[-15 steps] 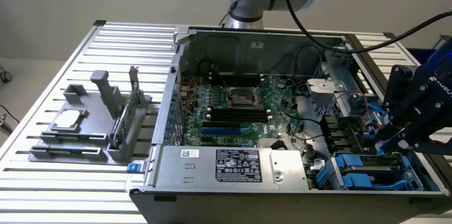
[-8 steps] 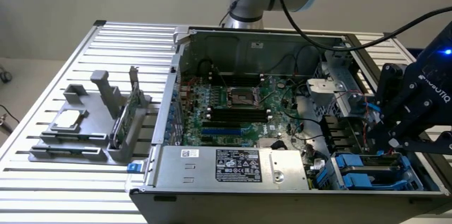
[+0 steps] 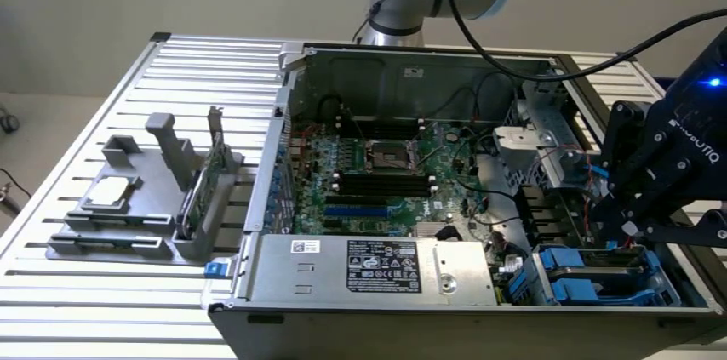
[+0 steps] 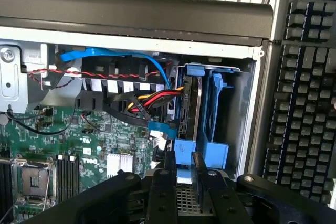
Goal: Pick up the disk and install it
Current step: 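Insert the first disk wire, then insert the second disk wire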
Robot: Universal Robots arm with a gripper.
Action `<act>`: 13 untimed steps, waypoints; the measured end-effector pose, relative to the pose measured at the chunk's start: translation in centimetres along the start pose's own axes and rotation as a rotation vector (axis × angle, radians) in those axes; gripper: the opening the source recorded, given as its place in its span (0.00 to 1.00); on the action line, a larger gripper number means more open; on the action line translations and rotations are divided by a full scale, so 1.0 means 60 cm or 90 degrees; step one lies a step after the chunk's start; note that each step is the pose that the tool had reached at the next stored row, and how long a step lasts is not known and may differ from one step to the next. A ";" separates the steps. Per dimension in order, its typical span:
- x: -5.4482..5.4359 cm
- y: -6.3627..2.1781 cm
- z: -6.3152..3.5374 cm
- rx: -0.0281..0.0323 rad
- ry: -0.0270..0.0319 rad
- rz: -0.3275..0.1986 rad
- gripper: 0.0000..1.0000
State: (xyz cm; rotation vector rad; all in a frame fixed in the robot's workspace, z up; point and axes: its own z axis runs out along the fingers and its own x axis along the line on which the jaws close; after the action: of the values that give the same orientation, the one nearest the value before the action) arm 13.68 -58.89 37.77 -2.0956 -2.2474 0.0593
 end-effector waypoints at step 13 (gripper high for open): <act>0.001 0.000 0.000 0.0000 -0.0005 0.000 0.26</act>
State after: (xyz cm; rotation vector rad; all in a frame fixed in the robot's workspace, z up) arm 13.68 -58.82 37.77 -2.0959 -2.2478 0.0603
